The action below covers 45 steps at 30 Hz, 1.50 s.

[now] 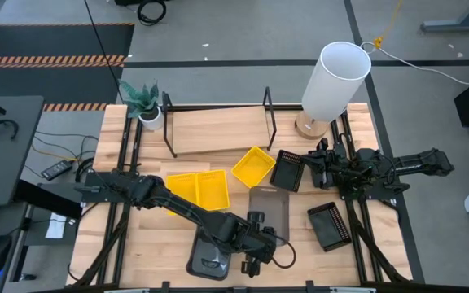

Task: Stack baskets on shelf by color
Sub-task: Stack the right large black bin on top of the left large black bin

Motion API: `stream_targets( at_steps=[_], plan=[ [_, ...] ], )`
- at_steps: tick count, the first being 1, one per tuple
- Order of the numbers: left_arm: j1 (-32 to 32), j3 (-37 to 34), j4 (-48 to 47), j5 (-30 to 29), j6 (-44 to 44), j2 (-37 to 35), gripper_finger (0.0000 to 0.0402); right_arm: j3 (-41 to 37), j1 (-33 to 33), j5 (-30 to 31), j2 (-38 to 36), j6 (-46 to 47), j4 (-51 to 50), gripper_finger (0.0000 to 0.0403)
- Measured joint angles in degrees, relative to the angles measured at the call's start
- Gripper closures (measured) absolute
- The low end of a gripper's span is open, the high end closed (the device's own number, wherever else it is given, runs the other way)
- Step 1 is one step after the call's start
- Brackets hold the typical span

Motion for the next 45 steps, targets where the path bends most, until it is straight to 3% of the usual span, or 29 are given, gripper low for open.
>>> stream_targets(
  at_steps=[6,18,34,45],
  plan=[
    [-0.9,0.3,-4.1,-0.4,1.2,-3.4,0.0396,0.0,0.0,0.0,0.0,0.0,0.0,0.0387],
    [-7.5,0.2,-21.4,-0.8,-0.6,-7.0,0.0396,0.0,0.0,0.0,0.3,0.0,0.2,0.0387],
    [-13.3,0.2,-21.6,-5.1,-5.6,-15.4,0.0396,0.0,0.0,0.0,0.3,0.0,0.2,0.0387],
    [-16.1,0.2,-24.9,-5.7,-14.2,-16.2,0.0396,0.0,0.0,0.0,0.3,0.0,0.2,0.0387]
  ],
)
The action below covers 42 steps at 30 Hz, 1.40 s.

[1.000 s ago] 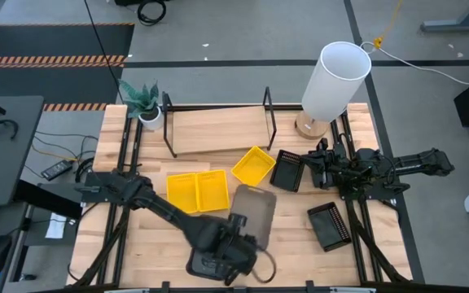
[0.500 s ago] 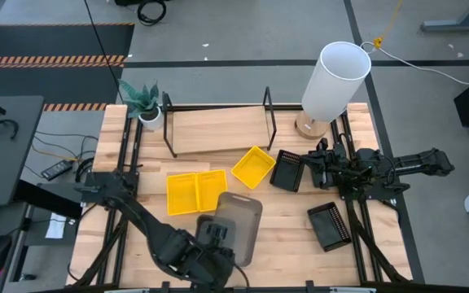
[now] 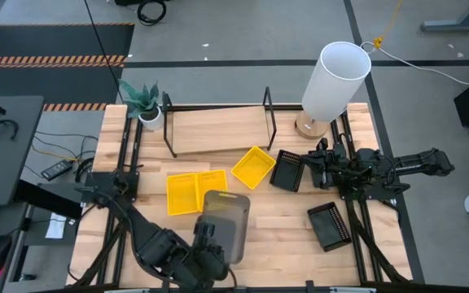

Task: Stack baskets on shelf by color
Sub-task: Stack the right large black bin on top of the left large black bin

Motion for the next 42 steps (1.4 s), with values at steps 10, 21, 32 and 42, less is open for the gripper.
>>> stream_targets(
  at_steps=[10,21,32,42],
  plan=[
    [-8.6,0.0,0.9,-5.2,-12.7,0.1,0.0395,0.0,0.0,0.0,0.0,0.0,0.0,0.0387],
    [-11.9,-7.2,1.7,-9.1,-14.5,0.2,0.0395,0.0,0.0,0.0,0.0,0.0,0.0,0.0387],
    [-11.4,-14.1,7.3,-9.2,-10.0,0.2,0.0395,0.0,0.0,0.0,0.0,0.0,0.0,0.0387],
    [-11.3,-19.7,10.1,-9.3,-8.7,0.3,0.0395,0.0,0.0,0.0,0.0,0.0,0.0,0.0387]
  ],
)
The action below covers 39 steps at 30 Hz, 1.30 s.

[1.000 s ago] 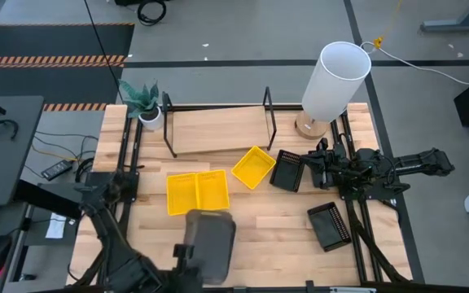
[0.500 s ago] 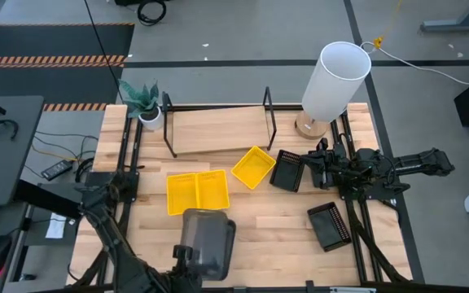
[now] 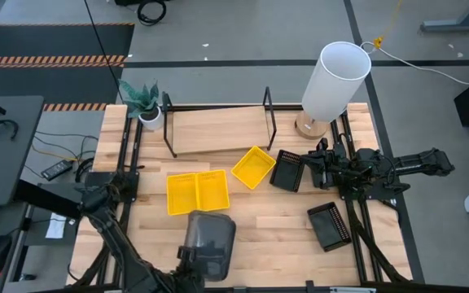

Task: Stack baskets on shelf by color
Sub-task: Stack the right large black bin on top of the left large black bin

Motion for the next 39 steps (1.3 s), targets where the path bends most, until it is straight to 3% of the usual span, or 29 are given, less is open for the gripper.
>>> stream_targets(
  at_steps=[11,39],
  plan=[
    [0.3,0.0,5.5,0.6,1.7,0.0,0.0395,0.0,0.0,0.0,0.0,0.0,0.0,0.0387],
    [0.8,0.1,4.0,2.5,-1.3,0.0,0.0395,0.0,0.0,0.0,0.0,0.0,0.0,0.0387]
  ],
)
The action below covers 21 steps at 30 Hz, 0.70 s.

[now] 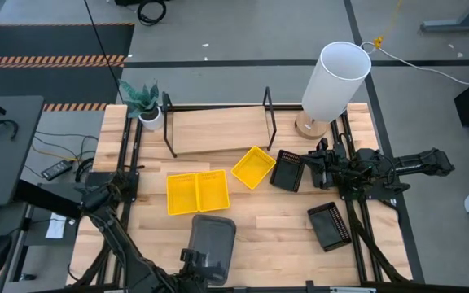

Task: Stack baskets on shelf by color
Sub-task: Stack the right large black bin on top of the left large black bin

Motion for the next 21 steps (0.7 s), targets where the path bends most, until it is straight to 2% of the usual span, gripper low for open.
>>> stream_targets(
  at_steps=[13,16,21],
  plan=[
    [1.2,0.0,1.4,2.3,-1.8,0.0,0.0391,0.0,0.0,0.0,0.0,0.0,0.0,0.0387],
    [1.1,0.0,1.8,2.6,-2.6,0.0,0.0373,0.0,0.0,0.0,0.0,0.0,0.0,0.0387],
    [1.1,0.0,2.0,2.6,-3.0,0.0,0.0321,0.0,0.0,0.0,0.0,0.0,0.0,0.0387]
  ],
)
